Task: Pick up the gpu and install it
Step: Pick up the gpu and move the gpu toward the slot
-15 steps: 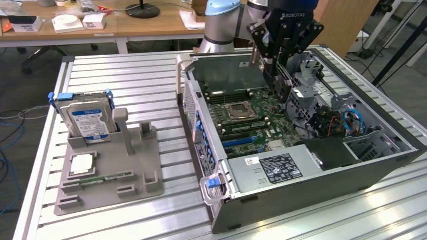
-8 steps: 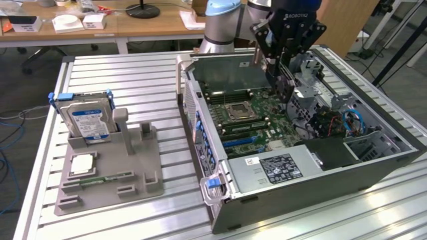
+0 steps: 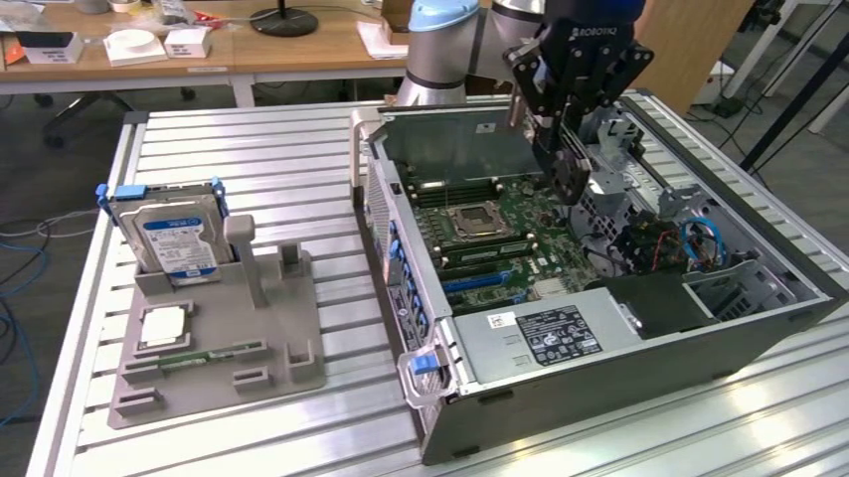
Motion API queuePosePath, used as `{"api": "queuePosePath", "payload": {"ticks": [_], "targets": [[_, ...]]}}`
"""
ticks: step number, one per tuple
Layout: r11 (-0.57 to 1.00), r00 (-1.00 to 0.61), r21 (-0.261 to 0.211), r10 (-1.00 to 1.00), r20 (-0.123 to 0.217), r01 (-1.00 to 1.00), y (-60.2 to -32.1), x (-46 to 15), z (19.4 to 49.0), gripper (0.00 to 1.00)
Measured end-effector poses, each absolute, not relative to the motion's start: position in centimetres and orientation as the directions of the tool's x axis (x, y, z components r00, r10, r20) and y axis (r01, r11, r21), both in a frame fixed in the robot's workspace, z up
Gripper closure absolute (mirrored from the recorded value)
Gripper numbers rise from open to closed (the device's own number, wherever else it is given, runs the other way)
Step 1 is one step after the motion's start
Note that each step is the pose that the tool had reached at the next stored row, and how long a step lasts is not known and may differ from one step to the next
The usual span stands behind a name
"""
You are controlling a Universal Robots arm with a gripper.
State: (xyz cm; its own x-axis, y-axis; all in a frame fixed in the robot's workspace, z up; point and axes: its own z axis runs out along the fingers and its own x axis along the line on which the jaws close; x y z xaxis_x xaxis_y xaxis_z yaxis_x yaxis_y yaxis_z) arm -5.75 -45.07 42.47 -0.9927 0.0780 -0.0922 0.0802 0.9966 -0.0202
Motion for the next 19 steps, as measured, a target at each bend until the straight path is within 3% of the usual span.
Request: {"api": "queuePosePath", "payload": {"ticks": [19], "targets": [[0.997, -0.993, -0.021, 0.078, -0.089, 0.080, -45.07, -4.73, 42.40, 0.74]]}}
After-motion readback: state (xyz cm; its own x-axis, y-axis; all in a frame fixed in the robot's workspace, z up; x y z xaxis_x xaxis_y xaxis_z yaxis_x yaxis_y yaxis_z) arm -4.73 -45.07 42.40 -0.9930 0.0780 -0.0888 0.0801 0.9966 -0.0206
